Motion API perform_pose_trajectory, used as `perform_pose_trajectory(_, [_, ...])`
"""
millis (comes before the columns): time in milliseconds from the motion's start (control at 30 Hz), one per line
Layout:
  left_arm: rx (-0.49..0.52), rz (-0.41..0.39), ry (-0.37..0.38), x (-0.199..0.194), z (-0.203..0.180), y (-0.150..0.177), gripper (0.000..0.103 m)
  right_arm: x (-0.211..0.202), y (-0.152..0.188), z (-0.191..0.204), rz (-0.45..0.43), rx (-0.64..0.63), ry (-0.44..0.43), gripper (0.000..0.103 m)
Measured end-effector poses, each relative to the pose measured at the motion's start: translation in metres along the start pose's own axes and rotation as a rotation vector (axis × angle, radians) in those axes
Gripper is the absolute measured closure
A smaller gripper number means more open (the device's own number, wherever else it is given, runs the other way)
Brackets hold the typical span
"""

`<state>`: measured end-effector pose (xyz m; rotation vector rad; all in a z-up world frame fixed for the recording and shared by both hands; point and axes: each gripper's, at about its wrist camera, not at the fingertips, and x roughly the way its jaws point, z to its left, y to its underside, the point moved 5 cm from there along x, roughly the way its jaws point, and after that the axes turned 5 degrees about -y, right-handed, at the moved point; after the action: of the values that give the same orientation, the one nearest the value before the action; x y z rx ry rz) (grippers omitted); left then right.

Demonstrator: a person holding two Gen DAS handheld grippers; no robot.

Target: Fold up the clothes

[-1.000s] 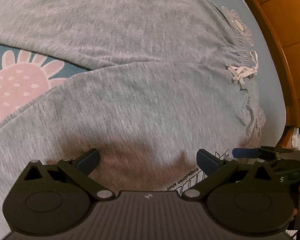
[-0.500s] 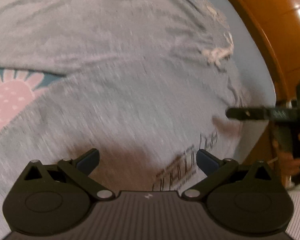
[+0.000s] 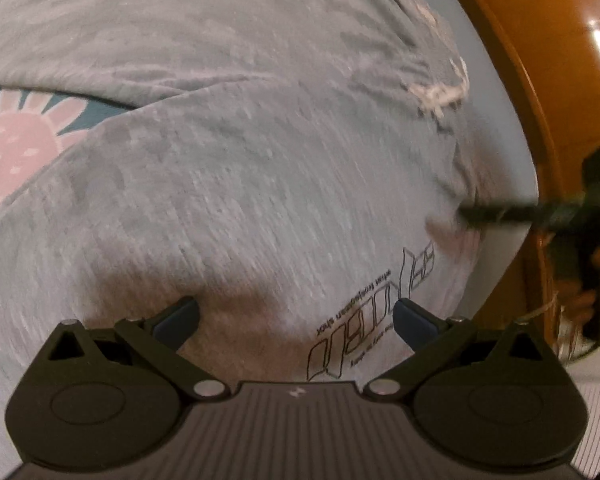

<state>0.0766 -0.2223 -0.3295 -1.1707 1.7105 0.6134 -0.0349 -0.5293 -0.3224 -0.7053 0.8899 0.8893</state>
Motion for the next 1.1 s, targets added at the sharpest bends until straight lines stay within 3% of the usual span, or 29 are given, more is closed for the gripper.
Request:
perform_pose_trajectory(100, [-0.008, 0.043, 0.009, 0.001, 0.002, -0.004, 0.001, -0.037, -0.032, 0.003, -0.085, -0.078, -0.053, 0.001])
perform_pose_trajectory(267, [-0.041, 0.078, 0.058, 0.0, 0.01, -0.007, 0.001, -0.083, -0.123, -0.011, -0.19, -0.334, 0.05, 0.006])
perform_pose_trajectory(367, [-0.061, 0.085, 0.072, 0.0, 0.012, -0.007, 0.001, -0.086, -0.174, -0.023, -0.195, -0.466, 0.068, 0.014])
perform_pose_trajectory(500, [-0.042, 0.101, 0.053, 0.0, 0.01, -0.007, 0.001, -0.054, -0.225, -0.028, -0.149, -0.549, 0.057, 0.019])
perform_pose_trajectory(767, [-0.066, 0.096, 0.049, 0.002, 0.009, -0.008, 0.001, 0.02, -0.253, 0.002, -0.028, -0.655, -0.045, 0.022])
perform_pose_trajectory(967, [-0.034, 0.135, 0.019, 0.005, 0.004, -0.011, 0.001, 0.047, -0.257, 0.015, 0.04, -0.723, -0.075, 0.041])
perform_pose_trajectory(1100, [0.023, 0.173, 0.014, 0.005, -0.006, -0.021, 0.003, 0.054, -0.259, 0.017, 0.066, -0.731, -0.102, 0.044])
